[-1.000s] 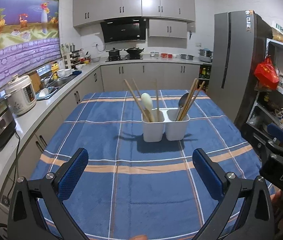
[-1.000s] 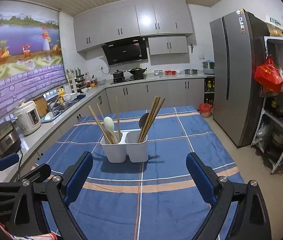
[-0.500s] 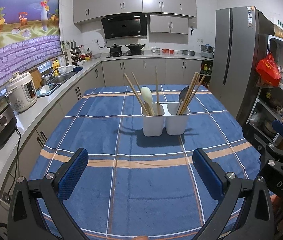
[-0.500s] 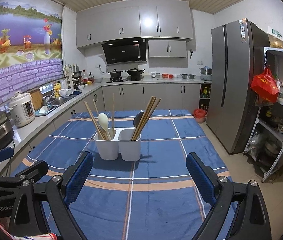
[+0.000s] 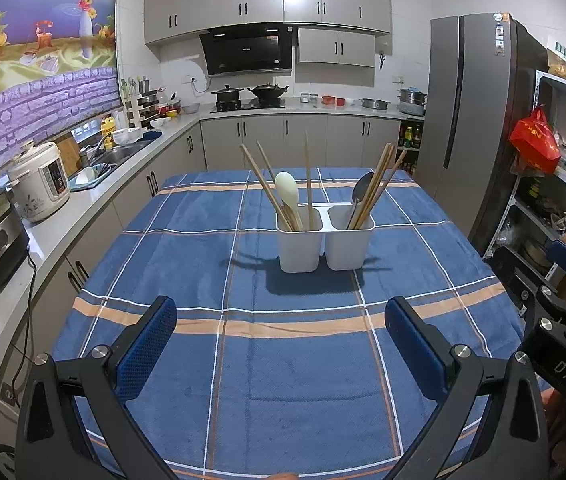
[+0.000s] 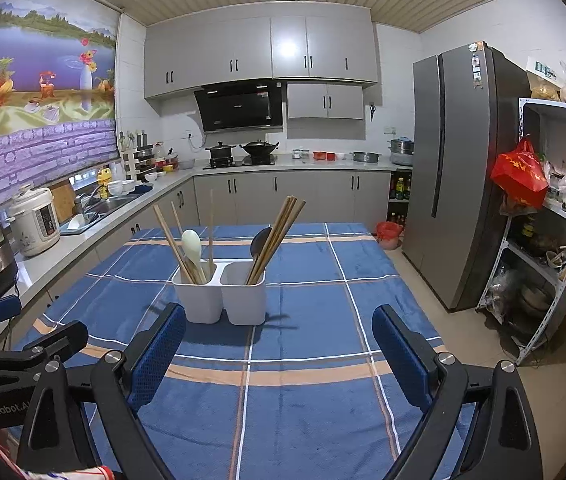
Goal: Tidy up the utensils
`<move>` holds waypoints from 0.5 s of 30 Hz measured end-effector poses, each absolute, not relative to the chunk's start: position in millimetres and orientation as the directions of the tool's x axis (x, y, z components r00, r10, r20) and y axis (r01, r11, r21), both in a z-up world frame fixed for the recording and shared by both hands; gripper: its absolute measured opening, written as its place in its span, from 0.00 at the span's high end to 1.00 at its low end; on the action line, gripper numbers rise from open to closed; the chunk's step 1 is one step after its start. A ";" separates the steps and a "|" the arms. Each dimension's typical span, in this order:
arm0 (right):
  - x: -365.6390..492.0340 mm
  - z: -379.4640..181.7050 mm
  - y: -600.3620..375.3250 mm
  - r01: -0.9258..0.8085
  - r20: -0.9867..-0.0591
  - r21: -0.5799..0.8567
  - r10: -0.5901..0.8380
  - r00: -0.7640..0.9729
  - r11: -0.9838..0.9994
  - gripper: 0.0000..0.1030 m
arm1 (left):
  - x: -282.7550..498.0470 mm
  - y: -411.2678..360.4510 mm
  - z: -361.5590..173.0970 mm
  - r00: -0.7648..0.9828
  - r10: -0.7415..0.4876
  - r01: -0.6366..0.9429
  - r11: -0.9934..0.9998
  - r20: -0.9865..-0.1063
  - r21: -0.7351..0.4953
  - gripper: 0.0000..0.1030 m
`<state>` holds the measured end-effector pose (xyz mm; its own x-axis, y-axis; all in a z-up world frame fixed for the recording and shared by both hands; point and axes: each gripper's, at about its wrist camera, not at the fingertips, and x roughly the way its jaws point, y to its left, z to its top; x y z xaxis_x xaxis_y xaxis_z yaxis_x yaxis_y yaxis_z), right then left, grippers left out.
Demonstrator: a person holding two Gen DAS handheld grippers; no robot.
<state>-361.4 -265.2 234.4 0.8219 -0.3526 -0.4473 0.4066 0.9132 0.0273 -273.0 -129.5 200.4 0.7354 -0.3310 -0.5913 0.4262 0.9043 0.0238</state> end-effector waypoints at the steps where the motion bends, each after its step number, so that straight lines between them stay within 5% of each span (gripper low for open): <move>1: -361.1 234.2 -265.5 0.407 -0.447 0.026 -0.354 0.822 0.913 0.06 | -272.6 -129.7 200.2 0.735 -0.331 0.426 0.905 -0.592 0.023 0.00; 15: -345.4 225.1 -268.4 0.397 -0.472 0.024 -0.340 0.814 0.918 0.06 | -250.6 -122.4 190.0 0.727 -0.313 0.391 0.920 -0.611 -0.007 0.00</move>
